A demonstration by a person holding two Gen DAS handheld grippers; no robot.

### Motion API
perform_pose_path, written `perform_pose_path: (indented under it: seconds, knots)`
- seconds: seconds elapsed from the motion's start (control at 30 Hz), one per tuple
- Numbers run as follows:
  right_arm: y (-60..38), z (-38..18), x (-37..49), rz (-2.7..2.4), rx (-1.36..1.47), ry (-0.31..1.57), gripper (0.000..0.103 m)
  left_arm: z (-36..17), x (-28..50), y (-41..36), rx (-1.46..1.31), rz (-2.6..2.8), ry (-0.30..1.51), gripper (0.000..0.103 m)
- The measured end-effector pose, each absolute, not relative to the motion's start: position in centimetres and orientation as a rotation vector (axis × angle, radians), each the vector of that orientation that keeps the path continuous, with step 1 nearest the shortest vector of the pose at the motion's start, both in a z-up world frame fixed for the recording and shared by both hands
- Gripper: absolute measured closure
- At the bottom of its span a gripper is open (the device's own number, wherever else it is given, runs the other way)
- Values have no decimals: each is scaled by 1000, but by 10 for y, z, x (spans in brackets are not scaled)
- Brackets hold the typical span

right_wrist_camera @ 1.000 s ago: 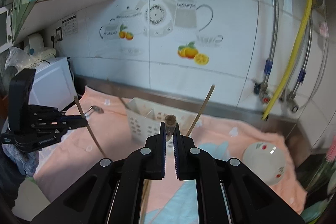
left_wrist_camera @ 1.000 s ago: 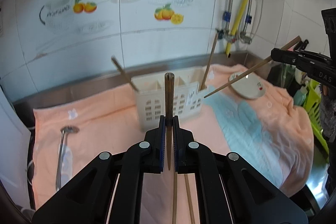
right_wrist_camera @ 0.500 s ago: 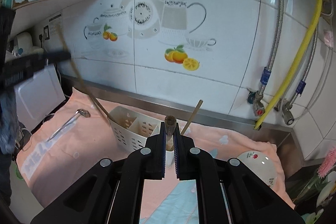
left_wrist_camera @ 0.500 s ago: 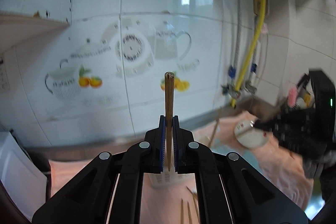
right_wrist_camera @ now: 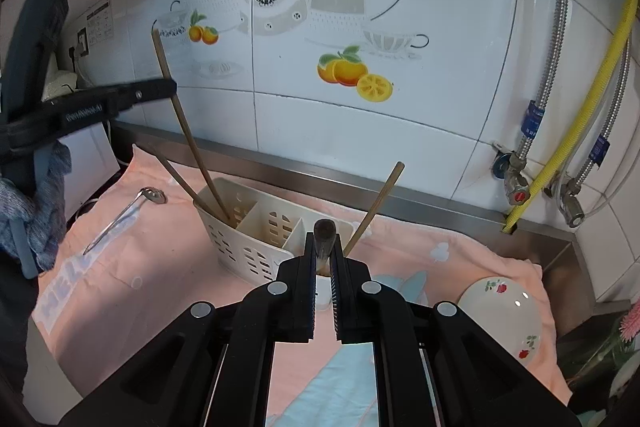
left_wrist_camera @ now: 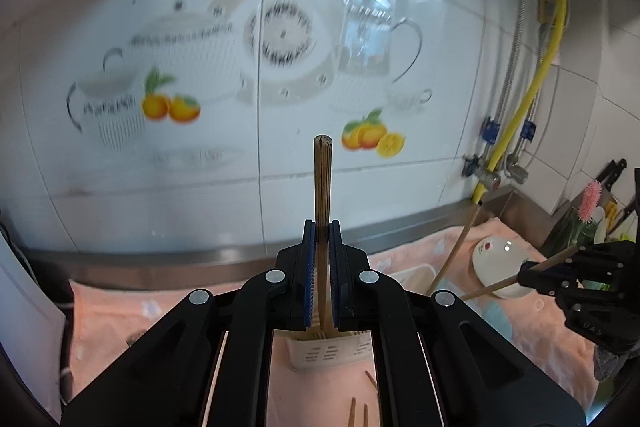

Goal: Organize utensils
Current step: 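Lift the left tool's chopstick into the holder while the right tool inserts its own, then open the left tool over the holder while the right tool releases its chopstick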

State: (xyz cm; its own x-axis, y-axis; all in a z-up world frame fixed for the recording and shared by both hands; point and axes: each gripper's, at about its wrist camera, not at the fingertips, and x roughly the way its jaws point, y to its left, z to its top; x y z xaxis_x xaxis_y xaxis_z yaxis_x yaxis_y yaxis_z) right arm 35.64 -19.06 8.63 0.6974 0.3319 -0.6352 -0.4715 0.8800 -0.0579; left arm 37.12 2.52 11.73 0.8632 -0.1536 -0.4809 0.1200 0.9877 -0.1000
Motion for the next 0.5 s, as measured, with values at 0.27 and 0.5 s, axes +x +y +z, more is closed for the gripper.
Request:
perform_pose_path:
  seconds: [0.27, 0.5]
  knots:
    - [-185, 75, 366, 449, -225, 690, 97, 93, 381, 26, -78, -151, 583, 98]
    - [-182, 64, 372, 442, -223, 710, 97, 75, 388, 25, -79, -153, 636, 97]
